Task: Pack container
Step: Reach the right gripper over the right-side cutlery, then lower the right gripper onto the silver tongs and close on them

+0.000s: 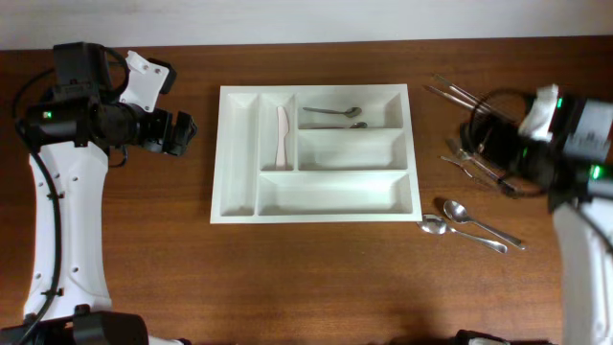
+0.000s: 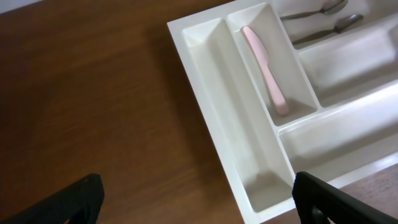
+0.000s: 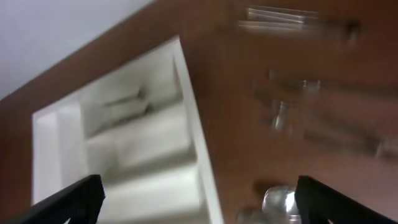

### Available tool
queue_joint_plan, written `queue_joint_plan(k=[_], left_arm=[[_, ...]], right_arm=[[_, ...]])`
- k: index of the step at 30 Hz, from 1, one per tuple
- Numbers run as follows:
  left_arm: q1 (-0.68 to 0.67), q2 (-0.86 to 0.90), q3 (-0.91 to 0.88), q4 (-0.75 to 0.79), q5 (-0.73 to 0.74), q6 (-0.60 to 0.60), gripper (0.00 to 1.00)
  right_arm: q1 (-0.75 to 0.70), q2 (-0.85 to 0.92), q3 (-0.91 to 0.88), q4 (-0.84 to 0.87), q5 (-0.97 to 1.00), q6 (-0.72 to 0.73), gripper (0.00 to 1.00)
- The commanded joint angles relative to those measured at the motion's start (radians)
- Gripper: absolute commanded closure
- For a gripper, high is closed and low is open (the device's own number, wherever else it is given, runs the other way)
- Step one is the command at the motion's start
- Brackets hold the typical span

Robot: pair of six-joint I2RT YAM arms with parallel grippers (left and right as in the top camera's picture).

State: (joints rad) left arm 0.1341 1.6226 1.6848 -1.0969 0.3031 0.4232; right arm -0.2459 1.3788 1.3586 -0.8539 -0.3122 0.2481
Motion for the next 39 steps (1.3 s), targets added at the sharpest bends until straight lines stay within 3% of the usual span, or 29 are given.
queue_joint_plan(k=[1,4,9,13,20,28,39], left_arm=[[0.000,-0.030,0.004,0.000,0.012,0.013,0.01],[0.000,-0.030,0.004,0.000,0.011,0.013,0.01],[0.000,-0.030,0.004,0.000,0.011,0.013,0.01],[0.000,-0.030,0.004,0.000,0.011,0.013,0.01],[0.000,-0.030,0.004,0.000,0.011,0.013,0.01],[0.000,-0.030,0.004,0.000,0.011,0.013,0.01],[0.000,-0.030,0.004,0.000,0.011,0.013,0.01]], right_arm=[[-0.005,0.125,0.156,0.032,0.059,-0.147,0.01],[-0.005,0.185,0.184,0.161,0.095,-0.148,0.01],[-0.011,0.261,0.185,0.320,0.241,-0.280,0.01],[-0.052,0.323,0.185,0.391,0.270,-0.349,0.01],[-0.121,0.446,0.186,0.455,0.263,-0.593,0.01],[-0.183,0.597,0.269,0.441,0.129,-0.748,0.01],[-0.204,0.844,0.578,0.214,0.043,-0.926,0.01]])
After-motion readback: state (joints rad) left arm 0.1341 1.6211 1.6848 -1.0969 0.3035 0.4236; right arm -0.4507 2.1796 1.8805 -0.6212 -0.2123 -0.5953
